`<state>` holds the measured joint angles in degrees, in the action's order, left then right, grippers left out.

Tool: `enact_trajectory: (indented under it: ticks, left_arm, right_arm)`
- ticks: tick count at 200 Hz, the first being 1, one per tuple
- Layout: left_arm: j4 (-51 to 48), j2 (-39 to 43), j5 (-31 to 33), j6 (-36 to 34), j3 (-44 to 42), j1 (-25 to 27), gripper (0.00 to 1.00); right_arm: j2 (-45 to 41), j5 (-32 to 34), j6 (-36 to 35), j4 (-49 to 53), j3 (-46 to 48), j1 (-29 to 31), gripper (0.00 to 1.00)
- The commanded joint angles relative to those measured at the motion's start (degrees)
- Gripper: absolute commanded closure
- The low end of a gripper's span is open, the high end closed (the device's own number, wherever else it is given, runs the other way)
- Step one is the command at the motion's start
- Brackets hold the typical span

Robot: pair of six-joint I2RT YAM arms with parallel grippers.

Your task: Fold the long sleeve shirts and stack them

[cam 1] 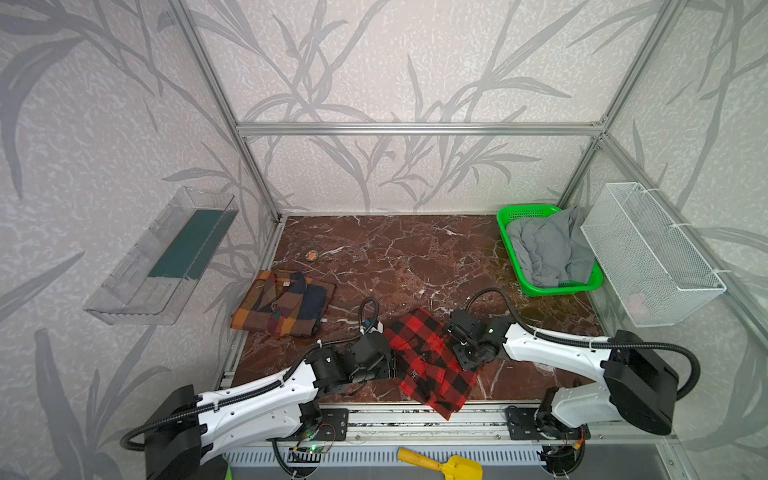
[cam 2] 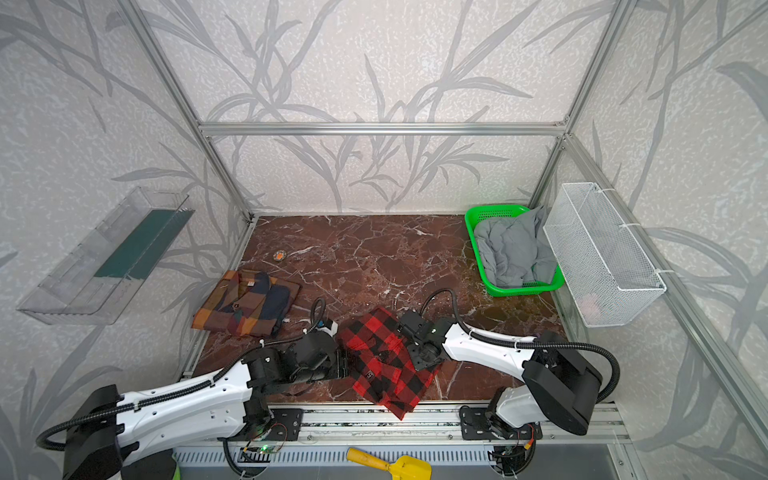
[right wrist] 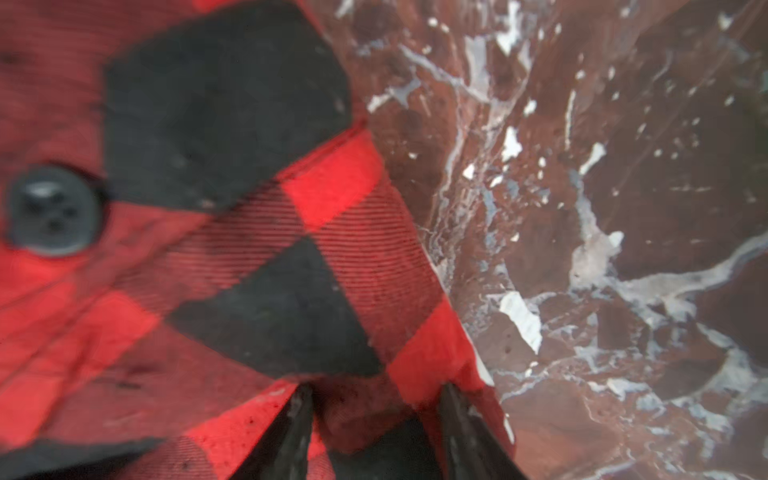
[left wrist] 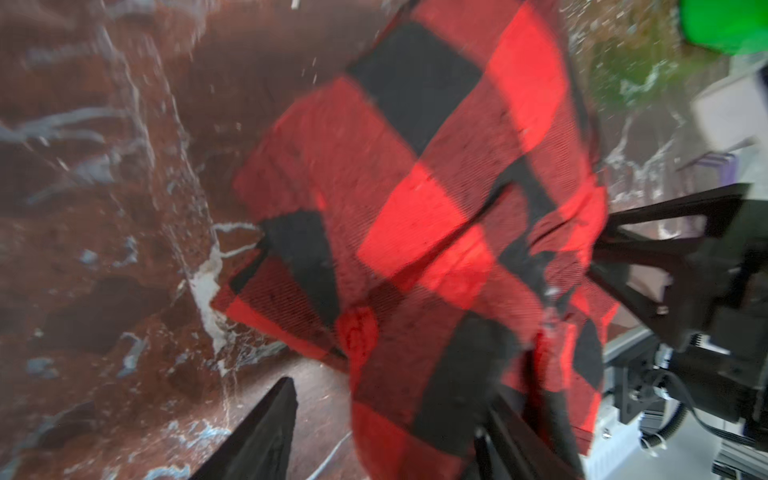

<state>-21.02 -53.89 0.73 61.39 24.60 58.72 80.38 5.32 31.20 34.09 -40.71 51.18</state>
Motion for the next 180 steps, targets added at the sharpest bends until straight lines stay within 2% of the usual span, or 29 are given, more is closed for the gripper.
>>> enact_trajectory:
  ticks: [1,47,66,95,120,150,165,180]
  left_arm:
    - [7.7,-2.8,3.2,4.9,-1.7,0.7,0.33]
    - [14.5,-14.2,4.9,2.1,2.6,0.6,0.33]
    - [16.5,-18.5,4.4,-0.5,5.2,-1.1,0.33]
    - [21.1,-24.3,-1.1,-5.5,8.9,-7.1,0.33]
    - [24.3,-30.5,-6.5,-10.6,14.4,-11.6,0.34]
    - [26.6,-38.5,-12.1,-16.7,23.4,-13.8,0.34]
    - [28.4,-42.7,-18.3,-18.1,28.1,-15.2,0.34]
    - [27.1,-46.1,-21.5,-19.9,33.2,-16.0,0.34]
  right_arm:
    - [-1.8,-1.3,1.2,-0.9,2.9,-2.0,0.50]
    - [-6.5,-7.4,7.6,-3.4,8.4,-2.1,0.53]
    - [-8.9,-10.3,9.5,-4.4,10.9,-2.1,0.54]
    - [-15.0,-13.3,13.3,-6.0,15.2,-1.4,0.56]
    - [-18.6,-12.2,18.0,-7.8,17.1,2.4,0.57]
    - [-16.3,-9.9,22.7,-11.6,17.1,7.1,0.57]
    - [-13.4,-9.0,24.8,-14.1,15.9,11.1,0.57]
    - [-10.4,-7.7,26.3,-16.2,14.1,13.4,0.57]
